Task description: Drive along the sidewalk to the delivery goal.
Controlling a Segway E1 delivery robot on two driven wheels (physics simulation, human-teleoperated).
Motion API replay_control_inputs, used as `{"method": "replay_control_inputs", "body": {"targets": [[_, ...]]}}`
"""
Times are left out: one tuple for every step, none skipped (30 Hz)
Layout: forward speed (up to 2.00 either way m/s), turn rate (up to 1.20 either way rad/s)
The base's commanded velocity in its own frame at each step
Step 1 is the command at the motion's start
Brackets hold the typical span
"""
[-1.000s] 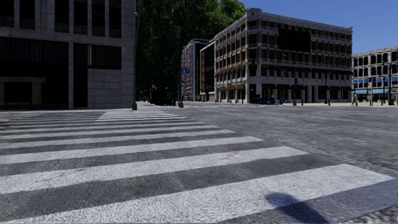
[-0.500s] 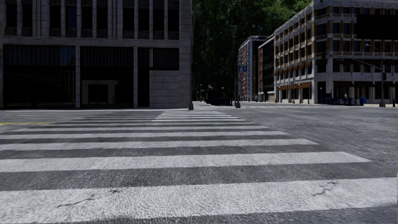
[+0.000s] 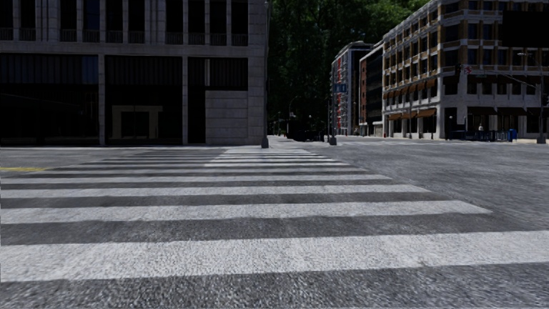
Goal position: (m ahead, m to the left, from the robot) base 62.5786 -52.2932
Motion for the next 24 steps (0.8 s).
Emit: {"method": "replay_control_inputs", "body": {"targets": [[1.63, 0.0], [1.63, 0.0], [1.63, 0.0], [1.63, 0.0], [1.63, 0.0], [1.63, 0.0], [1.63, 0.0], [1.63, 0.0], [1.63, 0.03], [1.63, 0.12], [1.63, 0.12], [1.63, 0.17], [2.0, 0.24], [2.0, 0.26], [2.0, 0.27], [2.0, 0.27], [2.0, 0.27], [2.0, 0.27], [2.0, 0.27], [2.0, 0.27], [2.0, 0.24], [2.0, 0.24], [2.0, 0.11], [2.0, 0.0]]}}
